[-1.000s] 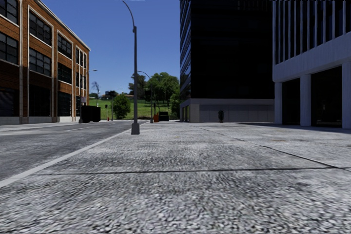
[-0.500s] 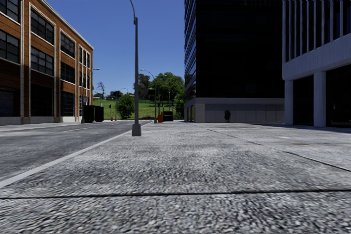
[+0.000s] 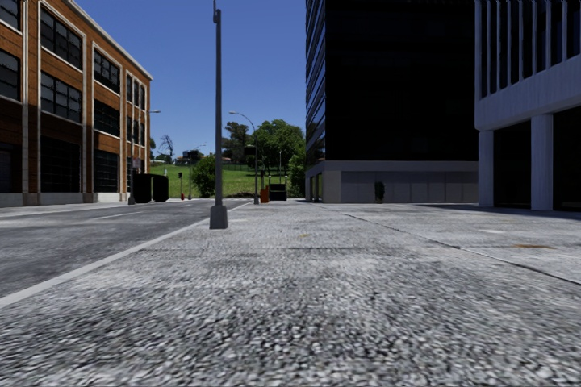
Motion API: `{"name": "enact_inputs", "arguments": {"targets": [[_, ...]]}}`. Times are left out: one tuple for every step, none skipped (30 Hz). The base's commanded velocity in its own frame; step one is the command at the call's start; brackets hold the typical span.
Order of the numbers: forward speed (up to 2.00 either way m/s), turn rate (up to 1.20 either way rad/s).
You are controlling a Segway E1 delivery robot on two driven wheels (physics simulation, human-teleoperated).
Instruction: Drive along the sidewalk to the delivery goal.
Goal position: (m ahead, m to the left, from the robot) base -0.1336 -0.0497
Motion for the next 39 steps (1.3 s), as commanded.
{"name": "enact_inputs", "arguments": {"targets": [[1.59,0.0],[1.59,0.0],[1.59,0.0],[1.59,0.0],[1.57,0.0],[1.34,0.0],[0.94,0.0],[0.94,0.0],[0.19,0.0],[0.0,0.0],[0.0,0.0],[0.0,0.0],[0.0,0.0],[0.0,0.0],[0.0,0.0],[0.0,0.0],[0.0,0.0],[0.0,0.0],[0.0,0.0],[0.0,0.0],[0.0,0.0],[0.0,0.0],[0.0,0.0],[0.0,0.0],[0.0,0.0],[0.0,0.0],[0.0,0.0],[0.0,0.0],[0.0,0.0],[0.0,0.0],[0.0,0.0],[0.0,0.0],[0.0,0.0],[0.0,0.0],[0.0,0.0],[0.0,0.0],[0.0,0.0],[0.0,0.0],[0.0,0.0]]}}
